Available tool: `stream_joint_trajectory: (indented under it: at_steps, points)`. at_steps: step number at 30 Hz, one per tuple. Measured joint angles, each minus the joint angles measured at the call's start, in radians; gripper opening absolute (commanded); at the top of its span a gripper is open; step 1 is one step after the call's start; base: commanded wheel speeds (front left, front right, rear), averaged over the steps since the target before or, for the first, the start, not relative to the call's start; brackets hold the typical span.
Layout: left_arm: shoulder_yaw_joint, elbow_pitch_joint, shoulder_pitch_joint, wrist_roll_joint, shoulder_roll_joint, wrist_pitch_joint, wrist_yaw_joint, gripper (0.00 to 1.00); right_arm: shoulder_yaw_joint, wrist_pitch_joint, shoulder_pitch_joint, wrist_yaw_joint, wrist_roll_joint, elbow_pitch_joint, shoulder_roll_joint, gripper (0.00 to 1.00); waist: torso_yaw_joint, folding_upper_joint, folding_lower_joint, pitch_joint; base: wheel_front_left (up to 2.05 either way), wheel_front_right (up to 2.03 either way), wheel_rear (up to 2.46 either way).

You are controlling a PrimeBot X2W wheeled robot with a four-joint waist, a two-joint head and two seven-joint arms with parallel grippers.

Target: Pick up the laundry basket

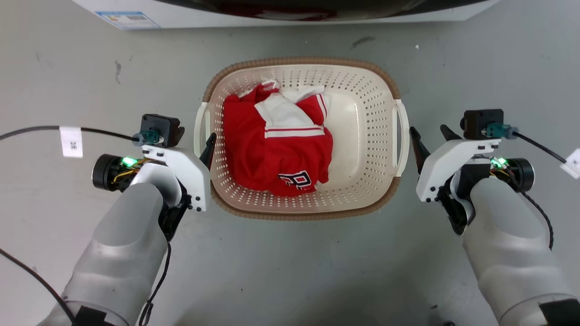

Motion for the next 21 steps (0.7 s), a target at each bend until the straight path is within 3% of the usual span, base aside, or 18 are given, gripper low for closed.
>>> stream_joint_trajectory:
  at_steps: [11, 21]
  points:
    - [-0.208, 0.034, -0.1, -0.171, 0.033, 0.095, 0.0, 1.0, 0.086, 0.061, -0.153, 0.0, 0.048, 0.172, 0.0, 1.0, 0.025, 0.0, 0.0, 0.078, 0.0, 0.0, 0.0]
    - [-0.348, 0.04, -0.188, -0.303, 0.061, 0.178, 0.0, 1.0, 0.109, 0.153, -0.238, 0.0, 0.07, 0.228, 0.0, 1.0, 0.04, 0.0, -0.0001, 0.137, 0.0, 0.0, 0.0]
